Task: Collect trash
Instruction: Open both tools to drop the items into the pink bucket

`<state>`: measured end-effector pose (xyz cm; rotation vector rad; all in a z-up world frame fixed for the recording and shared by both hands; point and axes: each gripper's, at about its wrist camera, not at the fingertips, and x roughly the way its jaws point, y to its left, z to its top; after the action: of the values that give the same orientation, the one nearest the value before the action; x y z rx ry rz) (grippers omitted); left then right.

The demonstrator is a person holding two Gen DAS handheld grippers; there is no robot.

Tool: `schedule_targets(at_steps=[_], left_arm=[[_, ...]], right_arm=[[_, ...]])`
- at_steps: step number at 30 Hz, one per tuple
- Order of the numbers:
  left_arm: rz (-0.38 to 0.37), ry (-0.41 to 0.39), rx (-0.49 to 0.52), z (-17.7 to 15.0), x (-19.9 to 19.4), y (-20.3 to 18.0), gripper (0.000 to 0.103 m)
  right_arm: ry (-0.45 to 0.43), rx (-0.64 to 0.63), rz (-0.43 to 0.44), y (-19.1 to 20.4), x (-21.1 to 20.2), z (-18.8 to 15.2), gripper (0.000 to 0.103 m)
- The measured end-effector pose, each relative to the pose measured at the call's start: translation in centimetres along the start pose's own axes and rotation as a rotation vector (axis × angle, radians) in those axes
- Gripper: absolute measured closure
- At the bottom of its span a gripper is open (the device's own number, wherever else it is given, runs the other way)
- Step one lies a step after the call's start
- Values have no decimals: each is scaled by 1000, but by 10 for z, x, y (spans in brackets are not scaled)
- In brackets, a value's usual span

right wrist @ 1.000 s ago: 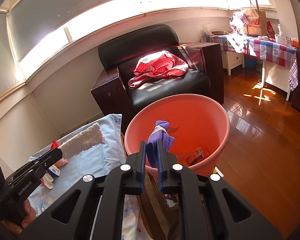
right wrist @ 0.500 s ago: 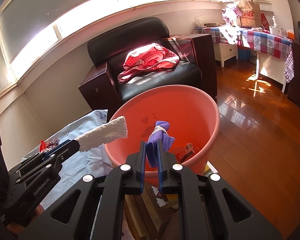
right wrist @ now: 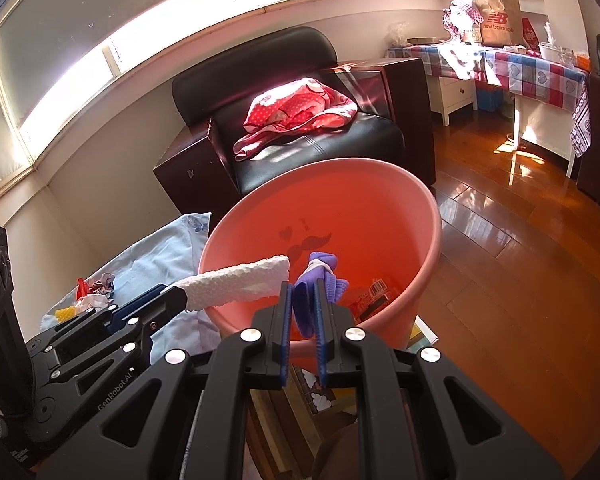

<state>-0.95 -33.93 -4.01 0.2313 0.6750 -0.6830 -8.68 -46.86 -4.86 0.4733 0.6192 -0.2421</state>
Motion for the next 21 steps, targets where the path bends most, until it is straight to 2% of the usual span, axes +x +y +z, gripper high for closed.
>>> schedule_targets(at_steps=[1,3,5,10,21], left_arm=[[-2,-2,0,0,-1,0,82],[-2,-14,-5,1,-4,-1,66],[-5,-29,-9,2,-7,-1,62],[-9,-43,-26,3,-15,2,56],[-18,-82,-59,2,-42,13,55]], right_arm=[[3,3,0,-1,1,0,92],[7,8,3,-2,1,0,92],[9,15,3,-3,1,1,92],[17,15,0,-4,2,2,92],[21,-12,-10,6,0,5,91]])
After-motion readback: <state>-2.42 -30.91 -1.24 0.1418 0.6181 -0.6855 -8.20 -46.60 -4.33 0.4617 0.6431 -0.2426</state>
